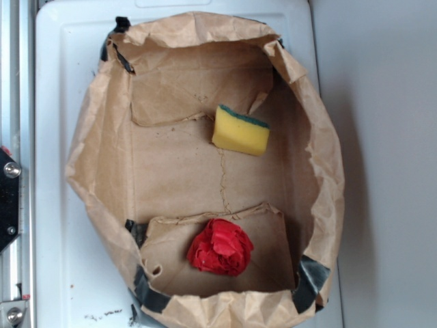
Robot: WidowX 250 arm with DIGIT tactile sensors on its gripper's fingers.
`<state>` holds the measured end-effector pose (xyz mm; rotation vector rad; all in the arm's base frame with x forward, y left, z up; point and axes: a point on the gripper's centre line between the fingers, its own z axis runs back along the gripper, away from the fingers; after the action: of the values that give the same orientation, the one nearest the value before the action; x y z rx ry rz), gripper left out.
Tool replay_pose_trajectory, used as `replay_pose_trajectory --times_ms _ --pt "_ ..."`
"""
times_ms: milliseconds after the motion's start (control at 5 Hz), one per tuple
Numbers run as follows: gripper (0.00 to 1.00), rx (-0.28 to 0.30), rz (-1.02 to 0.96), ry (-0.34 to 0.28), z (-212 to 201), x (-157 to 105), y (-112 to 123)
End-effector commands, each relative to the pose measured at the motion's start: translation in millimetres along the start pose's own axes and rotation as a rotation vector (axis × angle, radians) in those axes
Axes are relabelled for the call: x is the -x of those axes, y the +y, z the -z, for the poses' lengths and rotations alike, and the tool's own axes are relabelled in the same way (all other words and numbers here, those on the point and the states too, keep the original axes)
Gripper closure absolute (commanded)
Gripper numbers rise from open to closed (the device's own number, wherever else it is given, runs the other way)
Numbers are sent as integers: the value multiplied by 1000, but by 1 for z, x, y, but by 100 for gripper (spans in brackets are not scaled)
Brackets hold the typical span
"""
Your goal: Grab the red paper.
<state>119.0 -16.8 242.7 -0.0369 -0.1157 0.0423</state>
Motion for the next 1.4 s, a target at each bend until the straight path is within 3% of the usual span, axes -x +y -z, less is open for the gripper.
replay_pose_trajectory --times_ms 0,200,400,600,1000,1200 --pt "0 0 0 0 0 0 0" --pt "0 42 -29 -2 8 -30 -17" --pt "0 84 -53 -50 12 -58 -30" --pt "0 84 -107 -93 22 -85 -33" --pt "0 66 -375 -168 50 -130 -14" --pt "0 81 -517 -241 63 -141 -9"
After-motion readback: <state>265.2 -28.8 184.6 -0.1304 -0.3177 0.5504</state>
